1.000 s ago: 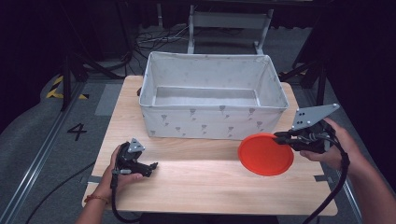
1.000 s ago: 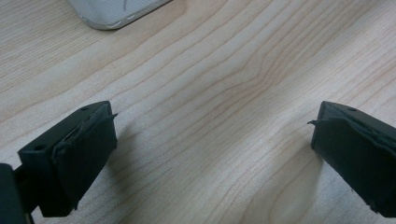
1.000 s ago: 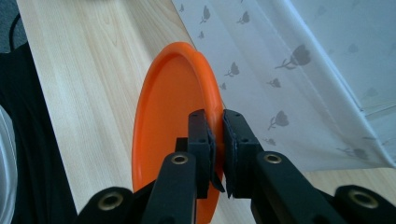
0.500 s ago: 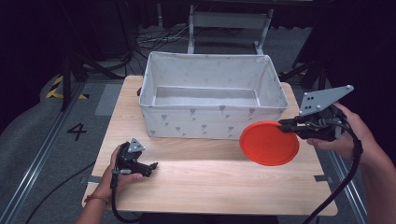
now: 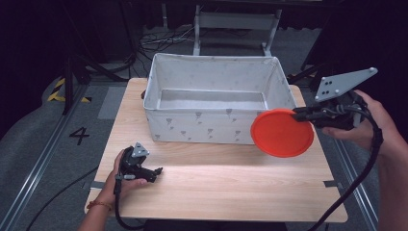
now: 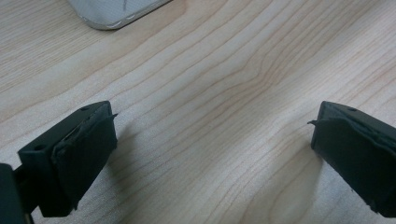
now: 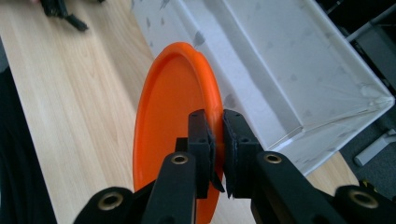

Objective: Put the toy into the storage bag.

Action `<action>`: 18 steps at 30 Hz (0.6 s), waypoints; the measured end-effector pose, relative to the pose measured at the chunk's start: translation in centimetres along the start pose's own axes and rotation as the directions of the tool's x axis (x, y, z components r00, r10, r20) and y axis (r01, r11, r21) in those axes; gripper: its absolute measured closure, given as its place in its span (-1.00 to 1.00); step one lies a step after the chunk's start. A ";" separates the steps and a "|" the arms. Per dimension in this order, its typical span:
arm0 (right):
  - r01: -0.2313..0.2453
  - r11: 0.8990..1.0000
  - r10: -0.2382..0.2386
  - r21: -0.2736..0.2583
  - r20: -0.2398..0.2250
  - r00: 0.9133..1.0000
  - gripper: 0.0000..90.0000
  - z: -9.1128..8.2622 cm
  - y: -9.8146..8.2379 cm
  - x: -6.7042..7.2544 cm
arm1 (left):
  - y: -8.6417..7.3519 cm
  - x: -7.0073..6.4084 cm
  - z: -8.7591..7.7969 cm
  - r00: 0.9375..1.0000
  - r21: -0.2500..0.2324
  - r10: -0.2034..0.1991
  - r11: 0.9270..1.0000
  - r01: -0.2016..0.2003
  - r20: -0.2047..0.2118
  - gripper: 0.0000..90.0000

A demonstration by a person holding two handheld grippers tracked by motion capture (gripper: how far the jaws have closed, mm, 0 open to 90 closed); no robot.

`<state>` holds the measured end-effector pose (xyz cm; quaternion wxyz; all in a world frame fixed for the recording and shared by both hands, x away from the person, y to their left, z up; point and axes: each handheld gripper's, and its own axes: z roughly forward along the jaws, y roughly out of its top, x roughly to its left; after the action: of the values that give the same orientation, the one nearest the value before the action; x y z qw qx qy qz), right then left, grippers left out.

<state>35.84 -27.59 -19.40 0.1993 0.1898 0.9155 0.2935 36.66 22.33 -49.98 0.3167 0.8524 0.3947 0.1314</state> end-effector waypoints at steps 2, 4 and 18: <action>-0.006 1.000 0.006 -0.014 0.007 1.000 0.83 -0.5 0.4 -0.4 | 0.0 0.0 0.0 1.000 0.000 0.000 1.000 0.000 0.000 -0.99; -0.008 1.000 0.008 -0.016 0.024 1.000 0.83 -0.9 0.8 -0.8 | 0.0 0.0 0.0 1.000 0.000 0.000 1.000 0.000 0.000 -0.99; -0.071 0.997 0.076 -0.040 0.152 0.985 0.83 -0.8 4.7 -4.6 | 0.0 0.0 0.0 1.000 0.000 0.000 1.000 0.000 0.001 -0.99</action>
<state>40.44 -26.55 -14.71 0.2612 0.2421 0.8847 0.3009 36.67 22.33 -49.98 0.3169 0.8525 0.3945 0.1311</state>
